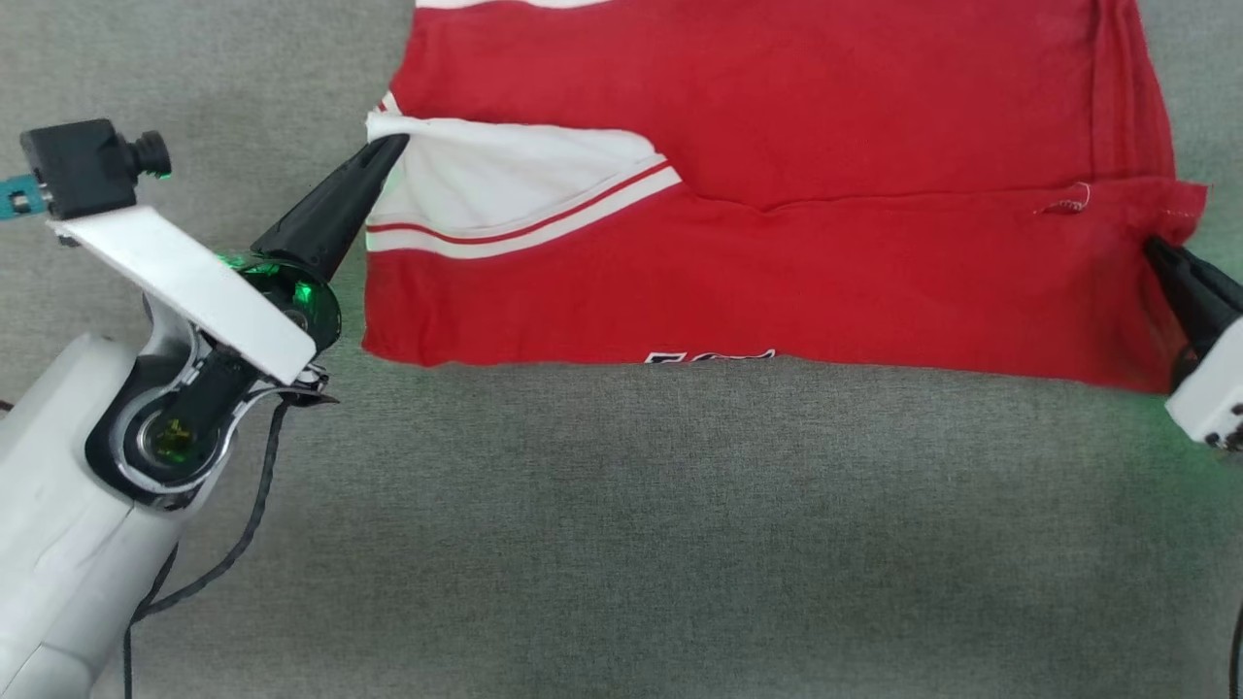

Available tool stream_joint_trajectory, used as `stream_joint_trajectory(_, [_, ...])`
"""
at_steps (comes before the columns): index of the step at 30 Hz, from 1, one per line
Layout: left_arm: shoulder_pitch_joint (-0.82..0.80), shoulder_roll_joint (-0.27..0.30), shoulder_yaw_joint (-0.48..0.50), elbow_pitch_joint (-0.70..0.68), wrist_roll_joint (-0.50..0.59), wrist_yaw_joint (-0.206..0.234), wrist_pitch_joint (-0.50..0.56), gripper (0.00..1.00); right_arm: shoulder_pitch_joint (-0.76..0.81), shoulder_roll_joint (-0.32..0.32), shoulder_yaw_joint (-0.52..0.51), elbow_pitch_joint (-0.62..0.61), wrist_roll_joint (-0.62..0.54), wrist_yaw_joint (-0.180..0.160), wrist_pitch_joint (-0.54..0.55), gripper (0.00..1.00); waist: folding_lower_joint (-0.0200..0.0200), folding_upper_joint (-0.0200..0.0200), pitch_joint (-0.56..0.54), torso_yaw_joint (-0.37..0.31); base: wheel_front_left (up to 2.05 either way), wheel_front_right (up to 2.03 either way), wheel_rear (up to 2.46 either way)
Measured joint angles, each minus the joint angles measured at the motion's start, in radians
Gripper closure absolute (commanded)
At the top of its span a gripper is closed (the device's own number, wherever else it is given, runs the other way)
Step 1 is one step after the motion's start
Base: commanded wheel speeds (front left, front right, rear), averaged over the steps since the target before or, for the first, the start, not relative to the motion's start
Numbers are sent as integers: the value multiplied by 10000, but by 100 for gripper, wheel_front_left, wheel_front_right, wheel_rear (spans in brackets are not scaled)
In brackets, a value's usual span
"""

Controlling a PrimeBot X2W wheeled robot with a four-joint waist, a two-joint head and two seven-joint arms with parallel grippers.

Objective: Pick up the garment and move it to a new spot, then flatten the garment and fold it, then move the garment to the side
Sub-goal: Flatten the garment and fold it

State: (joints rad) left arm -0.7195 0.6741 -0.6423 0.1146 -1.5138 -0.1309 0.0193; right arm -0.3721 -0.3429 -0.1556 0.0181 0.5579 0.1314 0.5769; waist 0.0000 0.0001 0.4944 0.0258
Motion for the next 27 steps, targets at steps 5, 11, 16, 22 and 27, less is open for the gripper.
stream_joint_trajectory(5, [-291, -113, -249, 809, 21, 0, -25, 100, -399, -21, 268, 591, -52, 0, -384, 100, 0, 0, 258, -60, 0, 0, 0])
stream_joint_trajectory(11, [-642, 351, -963, 941, 918, 0, -313, 0, -406, -155, 460, 867, -362, 0, -961, 0, 0, -1, 68, -41, 0, 0, 0])
stream_joint_trajectory(16, [-972, 1488, -1816, 692, 2180, 0, -458, 0, -35, -311, 219, 644, -662, 0, -1563, 0, 0, 0, -395, 8, 0, 0, 0])
stream_joint_trajectory(22, [-1165, 2380, -2857, -12, 2109, 0, 1432, 0, 300, -309, 33, 201, -686, -4, -1735, 0, 0, 0, -907, 56, 0, 0, 0])
stream_joint_trajectory(27, [-1175, 2424, -3509, -88, 1488, 282, 3411, 0, 298, -174, 199, -63, -715, -4, -1630, 0, 0, 0, -941, -142, 0, 0, 0])
